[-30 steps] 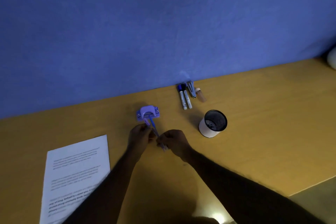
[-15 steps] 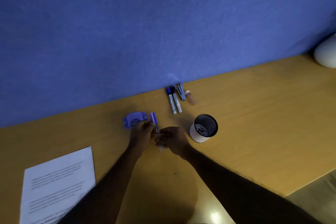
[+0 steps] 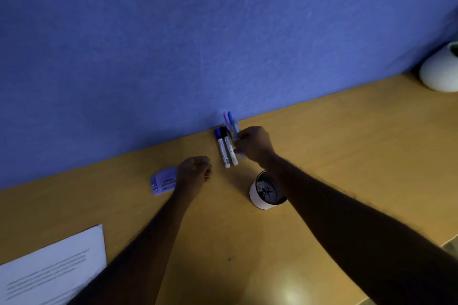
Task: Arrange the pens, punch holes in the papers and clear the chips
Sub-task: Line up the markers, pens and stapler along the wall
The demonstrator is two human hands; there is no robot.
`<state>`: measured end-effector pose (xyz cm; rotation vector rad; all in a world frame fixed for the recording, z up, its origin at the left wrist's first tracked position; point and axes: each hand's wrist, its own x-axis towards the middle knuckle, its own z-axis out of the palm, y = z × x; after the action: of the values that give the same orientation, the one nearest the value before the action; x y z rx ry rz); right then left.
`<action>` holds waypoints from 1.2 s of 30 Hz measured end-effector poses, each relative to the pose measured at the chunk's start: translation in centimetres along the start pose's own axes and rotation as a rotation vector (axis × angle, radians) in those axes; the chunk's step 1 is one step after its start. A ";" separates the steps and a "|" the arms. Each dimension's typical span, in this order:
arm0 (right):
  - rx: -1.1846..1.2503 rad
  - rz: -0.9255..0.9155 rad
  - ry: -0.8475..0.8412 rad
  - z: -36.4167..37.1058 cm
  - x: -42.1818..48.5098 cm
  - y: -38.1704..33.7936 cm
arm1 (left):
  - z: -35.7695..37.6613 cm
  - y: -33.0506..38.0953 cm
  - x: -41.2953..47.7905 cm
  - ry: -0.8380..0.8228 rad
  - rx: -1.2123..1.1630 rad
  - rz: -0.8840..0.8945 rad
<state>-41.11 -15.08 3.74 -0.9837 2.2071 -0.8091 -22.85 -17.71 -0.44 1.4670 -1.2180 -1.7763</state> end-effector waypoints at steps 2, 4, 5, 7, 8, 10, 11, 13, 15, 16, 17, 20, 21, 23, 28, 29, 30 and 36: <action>-0.074 0.026 0.000 -0.7 1.7 1.1 | 0.5 -0.3 0.5 -0.008 0.024 -0.016; -0.098 0.050 0.027 -1.4 3.1 2.3 | 0.9 -0.7 1.0 -0.023 0.056 -0.025; -0.103 0.064 0.037 -1.6 3.7 3.0 | 1.1 -0.9 1.2 -0.027 0.075 -0.028; -0.125 0.101 0.042 -2.0 4.7 4.1 | 1.5 -1.3 1.7 -0.031 0.128 -0.034; -0.150 0.117 0.042 -2.1 5.2 4.6 | 1.6 -1.4 2.0 -0.030 0.157 -0.034; -0.201 0.138 0.044 -2.3 6.0 5.5 | 2.1 -1.7 2.6 -0.018 0.200 -0.034; -0.222 0.145 0.046 -2.4 6.3 5.9 | 2.3 -1.7 2.9 -0.011 0.220 -0.030; -0.268 0.165 0.045 -2.5 6.8 6.5 | 2.8 -1.8 3.3 0.003 0.247 -0.019; -0.271 0.189 0.032 -2.4 7.2 7.0 | 3.0 -1.9 3.7 0.021 0.321 -0.004; -0.260 0.193 0.031 -2.3 7.3 7.1 | 3.0 -1.9 3.8 0.032 0.366 0.007; -0.253 0.187 0.030 -2.1 7.4 7.1 | 3.0 -1.9 3.8 0.047 0.394 0.016; -0.266 0.163 0.016 -1.9 7.7 7.2 | 3.1 -1.8 3.8 0.077 0.384 0.006; -0.269 0.163 0.016 -1.8 7.7 7.3 | 3.2 -1.8 3.8 0.078 0.370 -0.001; -0.264 0.166 0.022 -1.8 7.7 7.6 | 3.4 -1.7 3.8 0.084 0.368 -0.014; -0.268 0.163 -0.008 -1.8 7.7 7.5 | 3.4 -1.7 3.8 0.105 0.399 -0.013; -0.272 0.171 -0.017 -1.9 7.8 7.4 | 3.5 -1.7 3.8 0.103 0.411 -0.002; -0.275 0.182 -0.022 -2.0 7.8 7.3 | 3.5 -1.6 3.7 0.100 0.421 0.005; -0.305 0.180 -0.027 -3.0 7.1 7.0 | 3.3 -1.3 3.4 0.077 0.422 -0.003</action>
<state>-50.23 -15.97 -1.21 -0.9097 2.3993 -0.3834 -26.68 -18.95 -3.15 1.7469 -1.6195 -1.5064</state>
